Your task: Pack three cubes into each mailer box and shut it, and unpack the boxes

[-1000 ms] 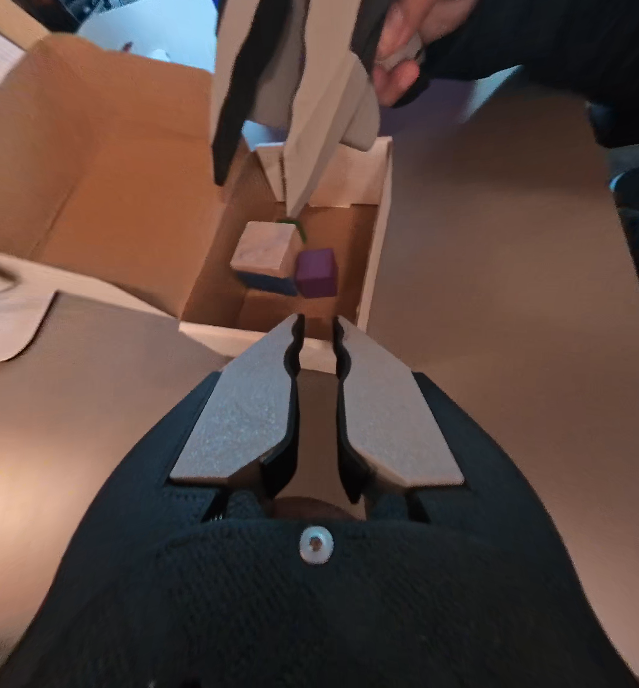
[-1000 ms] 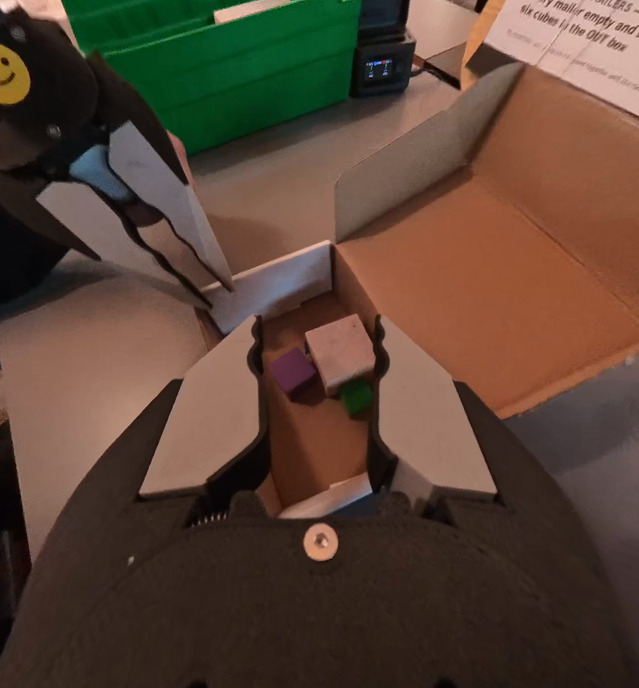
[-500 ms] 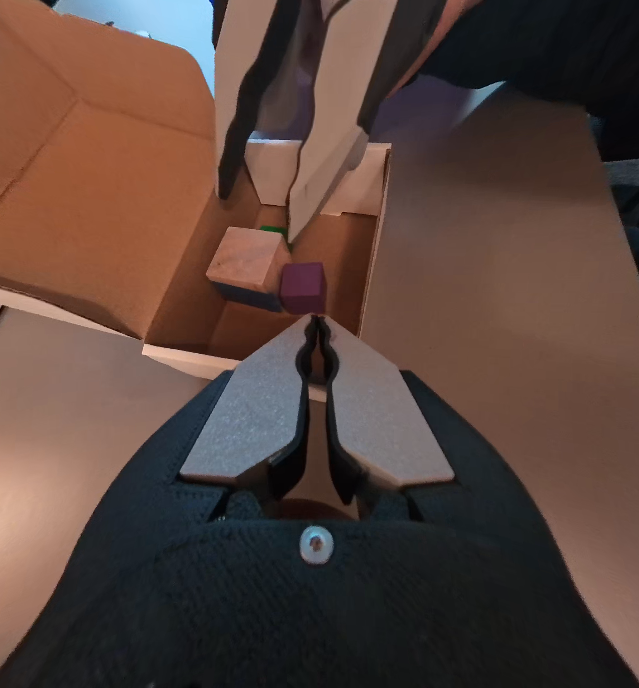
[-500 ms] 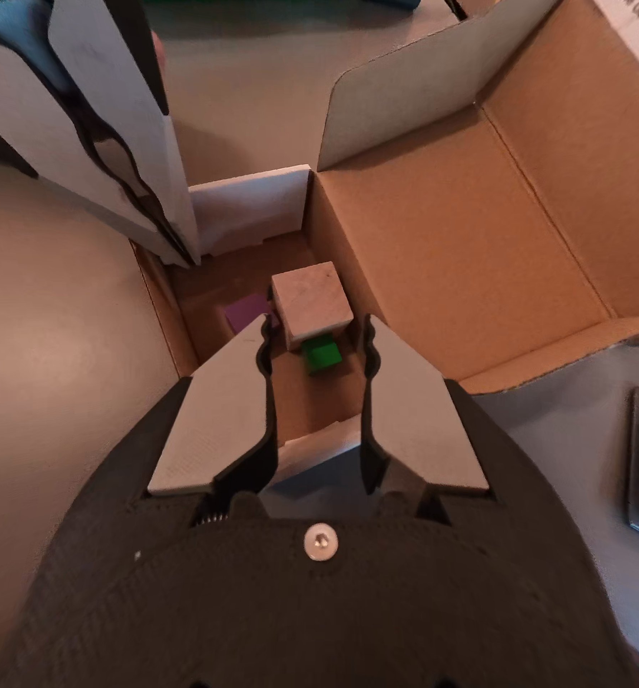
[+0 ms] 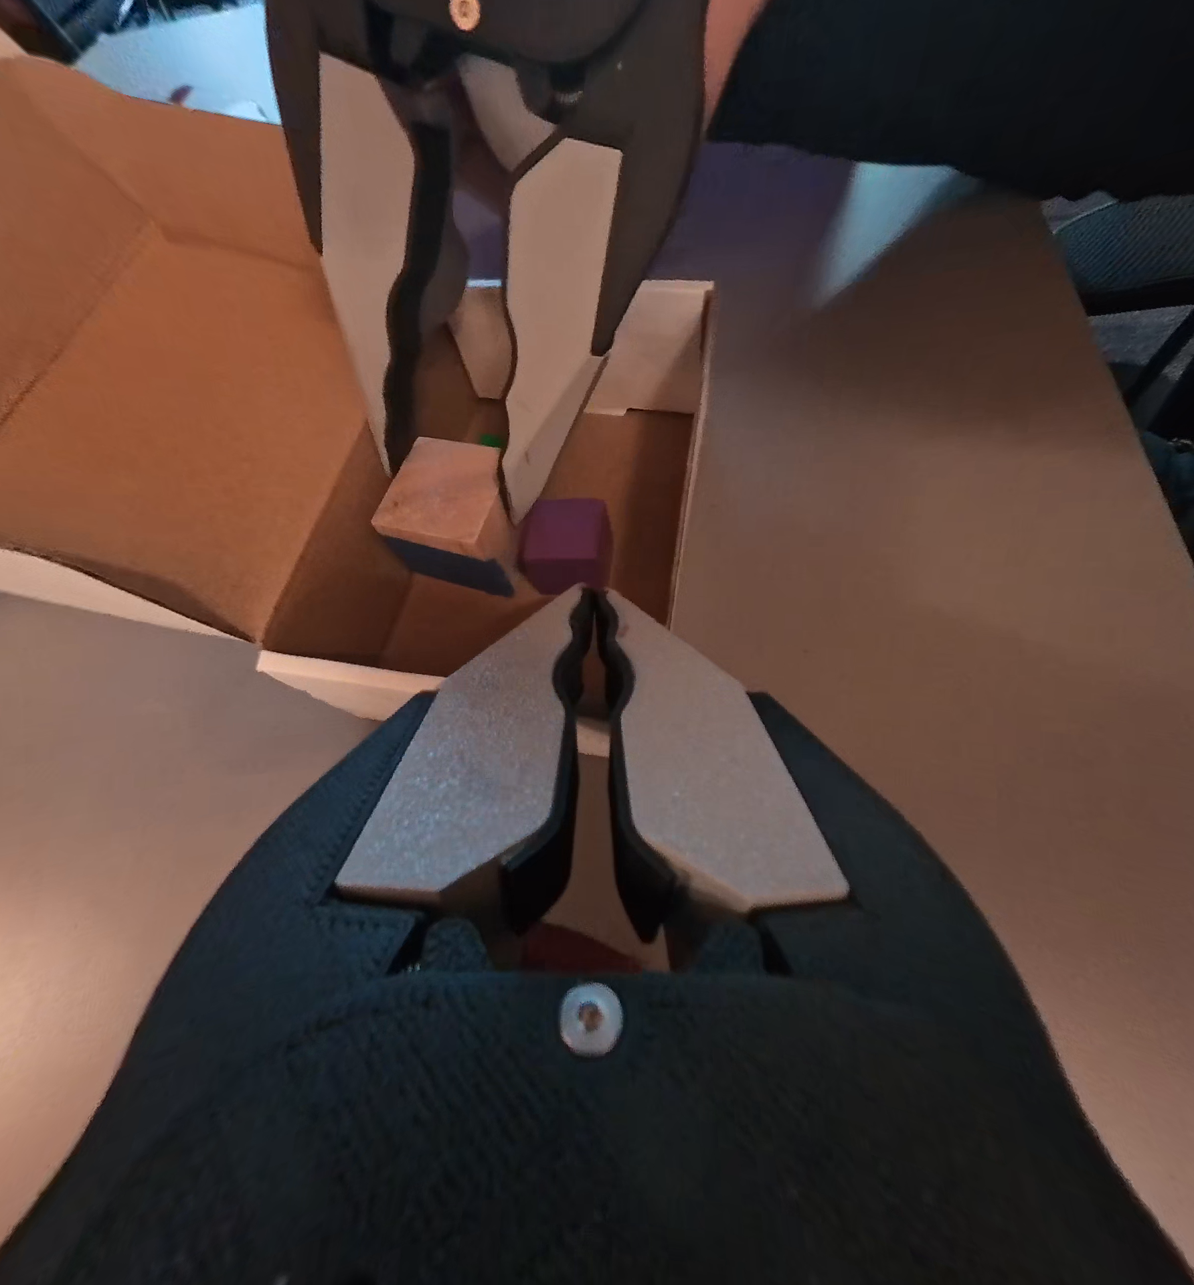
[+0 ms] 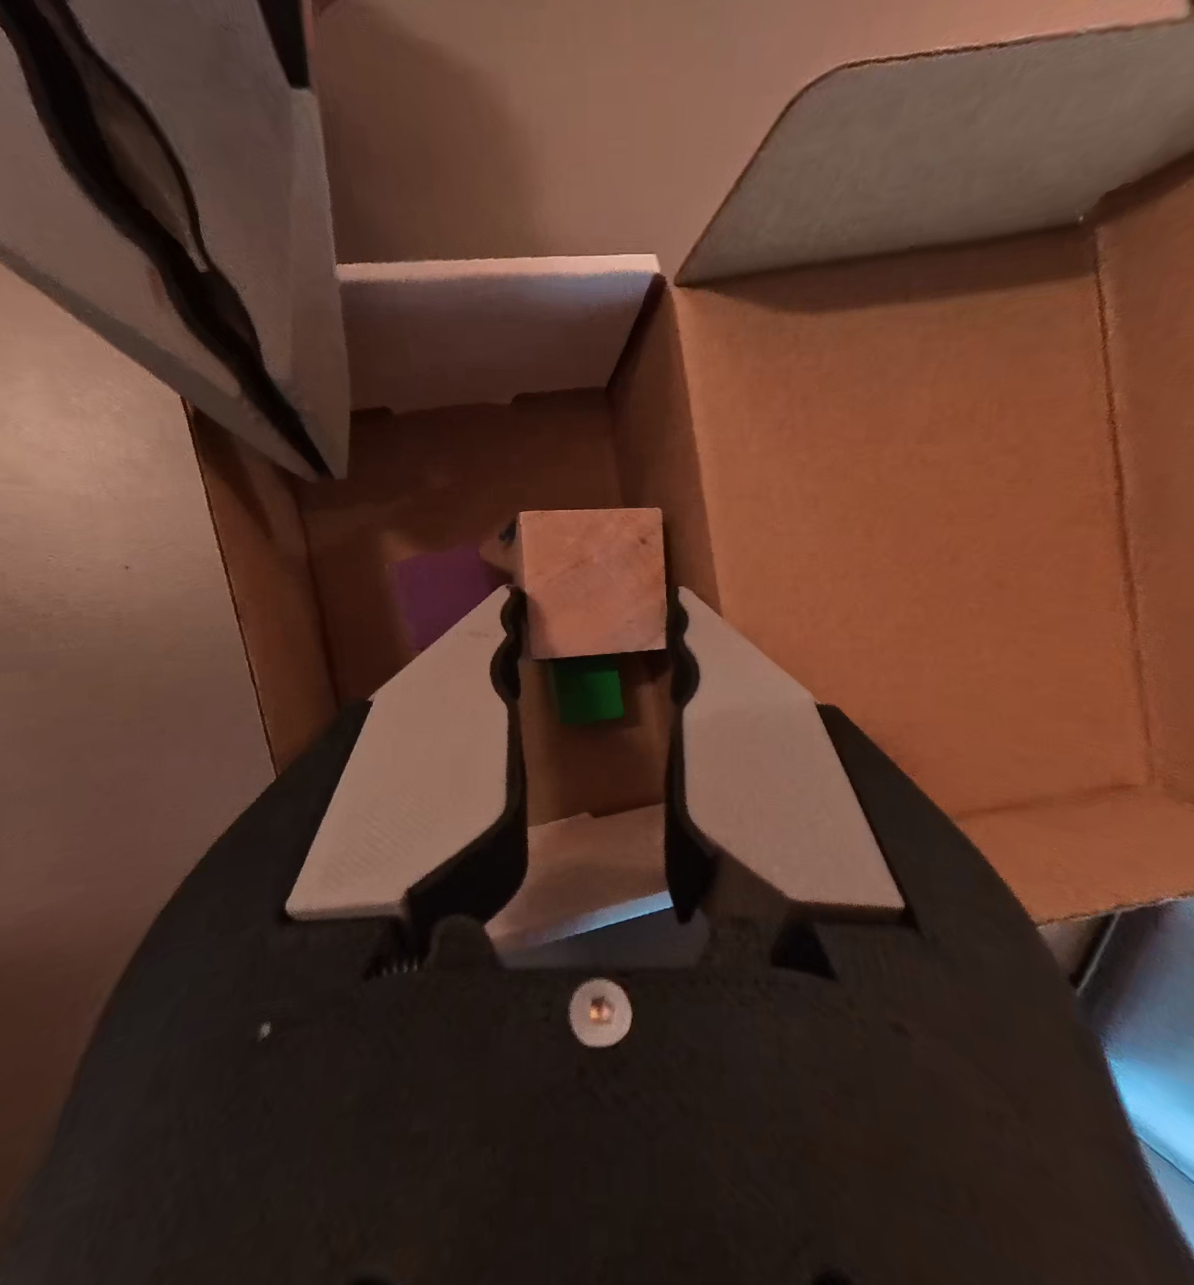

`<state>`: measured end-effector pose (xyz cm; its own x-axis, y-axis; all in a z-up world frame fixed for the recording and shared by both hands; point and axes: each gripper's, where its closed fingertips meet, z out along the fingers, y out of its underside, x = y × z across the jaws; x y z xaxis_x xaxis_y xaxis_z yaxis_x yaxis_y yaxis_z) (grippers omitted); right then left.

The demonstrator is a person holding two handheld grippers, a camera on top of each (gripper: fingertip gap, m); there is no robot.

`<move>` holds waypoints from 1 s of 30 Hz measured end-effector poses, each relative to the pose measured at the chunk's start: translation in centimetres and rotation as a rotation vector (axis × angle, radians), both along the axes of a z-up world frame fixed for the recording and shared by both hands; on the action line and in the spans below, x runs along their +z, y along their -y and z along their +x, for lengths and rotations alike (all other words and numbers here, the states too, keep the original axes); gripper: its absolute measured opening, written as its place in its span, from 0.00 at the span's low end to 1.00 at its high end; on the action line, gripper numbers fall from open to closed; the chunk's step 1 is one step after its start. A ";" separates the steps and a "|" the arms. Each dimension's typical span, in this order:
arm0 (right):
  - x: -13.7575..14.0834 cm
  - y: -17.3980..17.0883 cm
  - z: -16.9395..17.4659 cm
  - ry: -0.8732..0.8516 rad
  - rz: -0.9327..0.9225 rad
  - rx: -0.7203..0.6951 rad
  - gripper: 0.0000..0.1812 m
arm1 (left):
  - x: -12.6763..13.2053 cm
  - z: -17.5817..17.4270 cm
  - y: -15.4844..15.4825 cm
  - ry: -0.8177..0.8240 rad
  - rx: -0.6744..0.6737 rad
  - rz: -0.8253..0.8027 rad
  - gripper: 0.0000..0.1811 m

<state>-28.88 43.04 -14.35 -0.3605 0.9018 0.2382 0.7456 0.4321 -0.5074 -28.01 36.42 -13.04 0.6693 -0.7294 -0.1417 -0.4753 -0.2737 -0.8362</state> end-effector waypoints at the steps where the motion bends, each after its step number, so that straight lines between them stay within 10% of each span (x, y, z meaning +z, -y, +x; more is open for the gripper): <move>1: 0.0 0.0 -0.1 0.013 -0.007 -0.002 0.22 | 0.0 0.1 0.0 0.006 -0.001 -0.005 0.00; 15: 0.2 1.0 0.4 0.057 -0.152 -0.128 0.22 | 0.1 -0.2 -0.1 -0.033 0.018 0.031 0.00; 30: 9.6 0.2 6.7 -0.220 -0.108 -0.270 0.22 | 0.2 -0.3 -0.4 -0.017 0.018 0.064 0.00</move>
